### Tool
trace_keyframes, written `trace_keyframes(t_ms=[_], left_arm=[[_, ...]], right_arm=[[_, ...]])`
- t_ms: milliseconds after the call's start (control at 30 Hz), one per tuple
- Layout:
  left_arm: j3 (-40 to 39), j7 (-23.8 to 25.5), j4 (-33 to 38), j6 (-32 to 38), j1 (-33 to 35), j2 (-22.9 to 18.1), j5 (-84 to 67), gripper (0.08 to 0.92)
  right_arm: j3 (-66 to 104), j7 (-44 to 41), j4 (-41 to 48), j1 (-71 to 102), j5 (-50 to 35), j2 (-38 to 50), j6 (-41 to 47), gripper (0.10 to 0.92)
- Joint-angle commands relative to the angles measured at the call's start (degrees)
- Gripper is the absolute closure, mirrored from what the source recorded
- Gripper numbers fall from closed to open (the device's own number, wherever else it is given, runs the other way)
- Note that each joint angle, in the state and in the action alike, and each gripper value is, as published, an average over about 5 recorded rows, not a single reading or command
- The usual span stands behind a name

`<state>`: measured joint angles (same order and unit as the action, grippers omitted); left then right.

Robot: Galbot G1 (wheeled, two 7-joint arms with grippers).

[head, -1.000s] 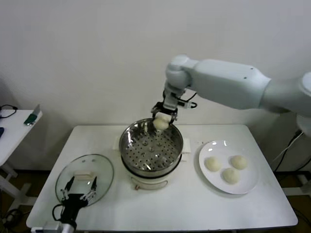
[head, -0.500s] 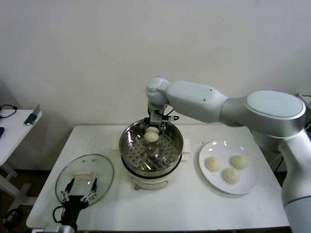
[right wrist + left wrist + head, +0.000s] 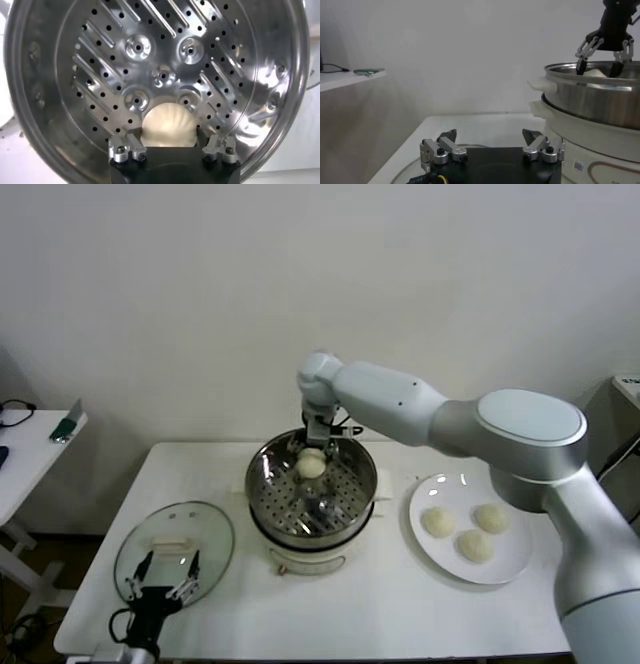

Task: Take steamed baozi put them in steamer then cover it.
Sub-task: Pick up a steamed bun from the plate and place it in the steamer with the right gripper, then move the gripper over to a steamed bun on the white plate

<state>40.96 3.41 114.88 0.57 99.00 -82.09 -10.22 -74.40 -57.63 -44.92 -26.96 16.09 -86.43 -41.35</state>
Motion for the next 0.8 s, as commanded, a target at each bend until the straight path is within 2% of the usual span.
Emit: trace_keyframes(t_ms=[33, 133, 200, 333, 433, 567, 800], left_arm=[[0.1, -0.1, 0.1, 0.0, 0.0, 0.0, 0.0, 0.177], [0.1, -0.1, 0.0, -0.1, -0.1, 0.1, 0.0, 0.177], [0.2, -0.1, -0.1, -0.2, -0.2, 0.1, 0.0, 0.177], [0.3, -0.2, -0.1, -0.3, -0.4, 0.1, -0.1, 0.177], [0.2, -0.2, -0.3, -0.4, -0.7, 0.2, 0.0, 0.177], [0.0, -0.1, -0.5, -0.4, -1.1, 0.2, 0.4, 0.177], [-0.3, -0.1, -0.7, -0.6, -1.7, 0.0, 0.5, 0.177]], right_arm=[[-1.0, -0.4, -2.3, -2.9, -4.4, 2.0, -1.1, 0.204], [-3.4, -2.0, -7.4, -9.0, -14.5, 6.1, 1.7, 0.203], [-7.0, -3.3, -10.7, -14.7, -26.0, 9.7, 5.6, 0.202], [-19.6, -5.4, -18.0, -26.4, -50.0, 19.1, 21.6, 0.202], [-26.1, -6.4, -22.2, -31.6, -59.1, 27.2, 32.4, 0.203], [-32.3, -4.7, -26.2, -33.5, -60.6, 35.8, 39.5, 0.203], [-39.5, 2.7, -39.3, -31.6, -53.4, 47.0, 51.3, 0.203]])
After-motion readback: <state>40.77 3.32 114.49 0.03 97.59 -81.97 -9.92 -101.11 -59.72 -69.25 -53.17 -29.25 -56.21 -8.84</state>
